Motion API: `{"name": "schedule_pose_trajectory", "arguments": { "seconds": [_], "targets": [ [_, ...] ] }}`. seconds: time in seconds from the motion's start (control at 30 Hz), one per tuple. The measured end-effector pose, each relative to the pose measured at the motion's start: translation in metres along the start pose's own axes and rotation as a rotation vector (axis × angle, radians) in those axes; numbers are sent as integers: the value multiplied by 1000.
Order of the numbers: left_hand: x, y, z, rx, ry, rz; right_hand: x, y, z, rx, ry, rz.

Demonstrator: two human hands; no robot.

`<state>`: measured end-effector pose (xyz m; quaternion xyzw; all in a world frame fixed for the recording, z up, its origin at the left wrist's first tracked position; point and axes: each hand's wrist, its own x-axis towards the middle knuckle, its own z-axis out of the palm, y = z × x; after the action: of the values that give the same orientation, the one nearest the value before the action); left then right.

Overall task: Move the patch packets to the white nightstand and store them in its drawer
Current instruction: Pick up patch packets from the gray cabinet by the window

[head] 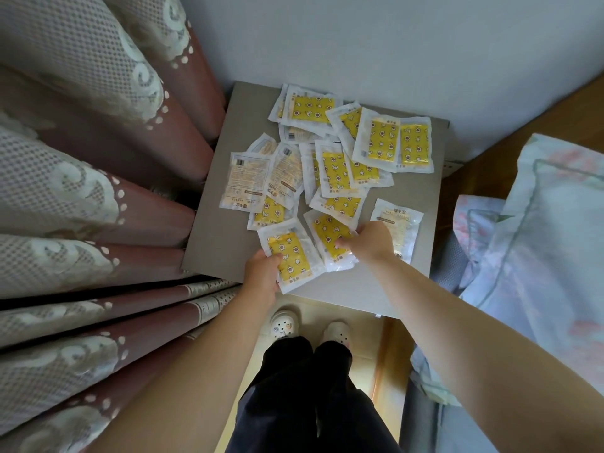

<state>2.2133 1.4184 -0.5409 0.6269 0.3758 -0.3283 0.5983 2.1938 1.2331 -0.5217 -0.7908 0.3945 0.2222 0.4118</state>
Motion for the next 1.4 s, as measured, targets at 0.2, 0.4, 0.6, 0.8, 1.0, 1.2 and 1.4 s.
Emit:
{"name": "schedule_pose_trajectory", "arguments": {
  "seconds": [0.2, 0.4, 0.6, 0.8, 1.0, 1.2, 1.4],
  "targets": [
    [1, 1, -5, 29, 21, 25, -16, 9, -2, -38, 47, -6],
    [-6, 0, -5, 49, -16, 16, -31, 19, -9, 96, 135, 43],
    [-14, 1, 3, -42, -161, -43, -41, 5, -4, 437, -125, 219],
    [-13, -3, 2, -29, -145, 92, -45, -5, 13, 186, -180, 58],
    [-3, 3, -11, -88, -117, 65, -23, 10, 29, 216, 274, 330],
    [-2, 7, -17, -209, -156, 17, -24, -2, 56, -21, 313, 327],
    [-7, 9, -15, -251, -203, 18, -21, 1, 56, 259, 257, 389]
  ]
}}
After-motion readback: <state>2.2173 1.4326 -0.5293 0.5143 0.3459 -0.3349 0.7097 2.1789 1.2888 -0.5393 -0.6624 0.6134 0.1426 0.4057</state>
